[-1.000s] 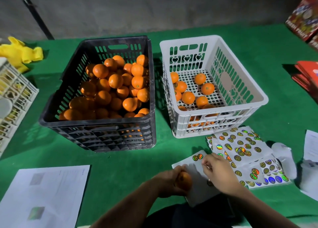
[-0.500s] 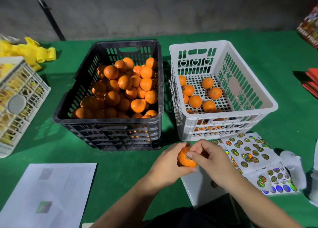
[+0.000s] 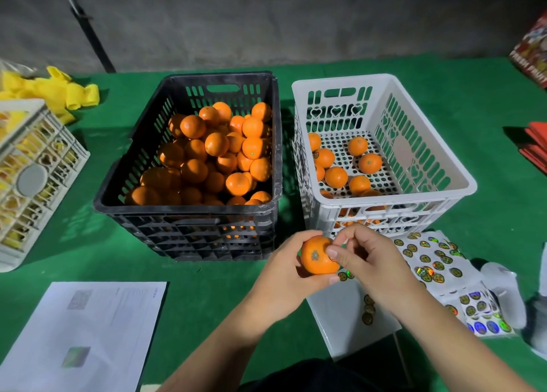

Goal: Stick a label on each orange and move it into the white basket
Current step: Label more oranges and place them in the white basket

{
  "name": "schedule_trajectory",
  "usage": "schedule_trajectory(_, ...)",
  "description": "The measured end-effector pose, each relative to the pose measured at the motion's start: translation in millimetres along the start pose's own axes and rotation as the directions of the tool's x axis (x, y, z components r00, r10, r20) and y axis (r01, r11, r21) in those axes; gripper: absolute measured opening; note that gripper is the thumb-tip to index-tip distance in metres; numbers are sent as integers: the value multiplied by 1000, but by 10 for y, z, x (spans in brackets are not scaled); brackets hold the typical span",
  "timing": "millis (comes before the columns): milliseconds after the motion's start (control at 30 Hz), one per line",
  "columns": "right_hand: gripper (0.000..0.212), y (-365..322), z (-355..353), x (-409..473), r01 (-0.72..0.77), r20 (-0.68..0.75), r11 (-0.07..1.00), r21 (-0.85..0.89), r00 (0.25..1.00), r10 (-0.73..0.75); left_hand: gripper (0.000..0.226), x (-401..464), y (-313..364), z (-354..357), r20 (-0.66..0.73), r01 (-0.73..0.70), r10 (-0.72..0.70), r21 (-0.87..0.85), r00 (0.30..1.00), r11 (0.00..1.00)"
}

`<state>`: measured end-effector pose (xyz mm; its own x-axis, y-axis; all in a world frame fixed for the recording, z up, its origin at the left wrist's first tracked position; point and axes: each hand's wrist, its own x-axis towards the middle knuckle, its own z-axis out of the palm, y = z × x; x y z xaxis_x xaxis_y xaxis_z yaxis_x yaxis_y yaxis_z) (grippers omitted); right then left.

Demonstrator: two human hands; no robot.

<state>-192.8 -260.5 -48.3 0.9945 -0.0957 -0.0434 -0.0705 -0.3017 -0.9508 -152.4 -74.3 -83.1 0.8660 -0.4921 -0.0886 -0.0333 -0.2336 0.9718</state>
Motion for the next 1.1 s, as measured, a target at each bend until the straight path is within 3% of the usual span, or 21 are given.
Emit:
schedule_trajectory(100, 28, 6, -41, -3, -51, -11, 996, -70, 999, 50, 71, -14, 41, -17, -10, -1, 0, -37, 1000, 999)
schedule_trajectory(167, 43, -54, -19, -19, -165, 98, 984, 74, 983, 157, 71, -16, 87, -25, 1, -25, 25, -54, 1000, 998)
schedule_trajectory(267, 65, -121, 73, -39, -312, 250, 862, 399, 942, 225, 72, -8, 155, 0, 4, -62, 63, -108, 998, 992)
schedule_trajectory(467, 56, -245, 215, -47, -231, 118, 824, 517, 973, 198, 73, 5, 160, -30, -10, -95, 96, -248, 995, 964)
schedule_trajectory(633, 48, -290, 201, -6, -239, 164, 777, 583, 971, 175, 71, 30, 167, -88, -19, -160, 160, -212, 987, 964)
schedule_trajectory(733, 43, -380, 118, 144, -147, 140, 897, 416, 985, 97, 74, 33, 189, -107, -28, -160, 158, -127, 987, 979)
schedule_trajectory(833, 36, -450, -65, 539, -5, -26, 990, 141, 1000, 9, 63, 93, 271, -234, -174, -137, 149, 79, 973, 987)
schedule_trajectory(967, 24, -340, -374, 1234, -27, -165, 993, -119, 986, 7, 28, 269, 415, -628, -286, -281, 365, 295, 886, 913)
schedule_trajectory(1033, 37, -169, -447, 1488, -117, -198, 953, -279, 978, 62, 16, 427, 440, -889, -306, -301, 435, 398, 847, 867)
schedule_trajectory(1100, 72, -27, -411, 1636, -251, -195, 880, -404, 963, 185, 17, 676, 432, -1169, -284, -179, 373, 532, 883, 828)
